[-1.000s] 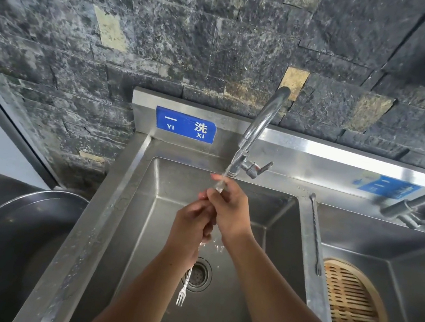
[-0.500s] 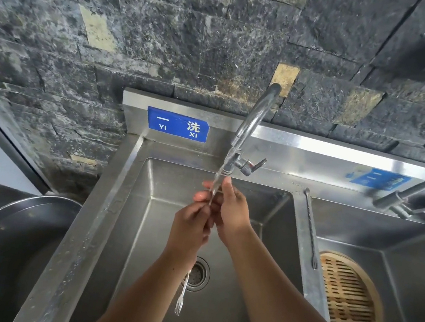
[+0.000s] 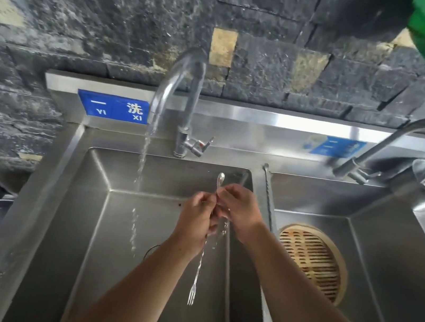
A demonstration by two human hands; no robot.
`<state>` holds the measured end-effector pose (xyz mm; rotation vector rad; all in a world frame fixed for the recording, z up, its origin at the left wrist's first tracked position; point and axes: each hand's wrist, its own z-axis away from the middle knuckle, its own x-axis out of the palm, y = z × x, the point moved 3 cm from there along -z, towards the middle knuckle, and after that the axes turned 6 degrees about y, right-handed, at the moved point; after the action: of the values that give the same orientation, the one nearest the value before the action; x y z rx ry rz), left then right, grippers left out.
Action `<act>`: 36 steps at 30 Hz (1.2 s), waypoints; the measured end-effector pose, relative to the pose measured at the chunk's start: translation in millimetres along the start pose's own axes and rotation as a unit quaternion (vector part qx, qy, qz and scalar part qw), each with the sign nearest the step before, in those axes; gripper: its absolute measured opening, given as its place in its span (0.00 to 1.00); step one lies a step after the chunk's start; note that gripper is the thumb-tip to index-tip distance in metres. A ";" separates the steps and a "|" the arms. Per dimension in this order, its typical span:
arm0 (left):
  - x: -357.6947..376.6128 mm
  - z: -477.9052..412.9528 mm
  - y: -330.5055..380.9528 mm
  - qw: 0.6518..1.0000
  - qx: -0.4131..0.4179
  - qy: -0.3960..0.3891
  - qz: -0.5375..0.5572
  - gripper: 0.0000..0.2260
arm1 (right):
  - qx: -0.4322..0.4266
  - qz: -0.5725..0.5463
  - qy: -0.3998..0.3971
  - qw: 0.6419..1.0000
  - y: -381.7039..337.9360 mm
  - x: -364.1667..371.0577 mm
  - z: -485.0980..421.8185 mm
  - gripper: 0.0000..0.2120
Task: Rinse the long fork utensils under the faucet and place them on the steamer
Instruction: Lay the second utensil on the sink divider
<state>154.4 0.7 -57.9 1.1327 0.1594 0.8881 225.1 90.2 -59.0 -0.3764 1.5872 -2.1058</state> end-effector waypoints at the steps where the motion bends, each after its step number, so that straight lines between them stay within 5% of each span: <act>1: 12.8 -5.8 -3.7 1.000 -0.012 -0.005 0.007 0.09 | 0.003 0.018 -0.003 1.000 -0.1 -12.7 -7.7 0.10; 14: 110.6 -75.8 -66.5 0.987 -0.042 0.048 -0.146 0.05 | 0.014 0.191 0.019 0.981 4.7 -134.3 -149.3 0.12; 21: 123.2 -96.6 -96.6 0.972 -0.028 0.085 -0.217 0.05 | 0.005 0.274 -0.008 0.962 21.4 -144.2 -190.8 0.11; 26: 124.4 -103.3 -103.0 0.922 0.038 0.126 -0.364 0.05 | -0.036 0.363 0.012 0.931 29.1 -140.9 -202.2 0.19; 36: 124.4 -103.8 -111.9 0.889 0.067 0.182 -0.414 0.04 | -0.040 0.424 0.061 0.903 37.5 -132.4 -205.7 0.16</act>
<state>241.0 145.4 -159.6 0.8779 0.9547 0.3025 245.6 320.8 -146.4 0.3848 1.5142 -1.3992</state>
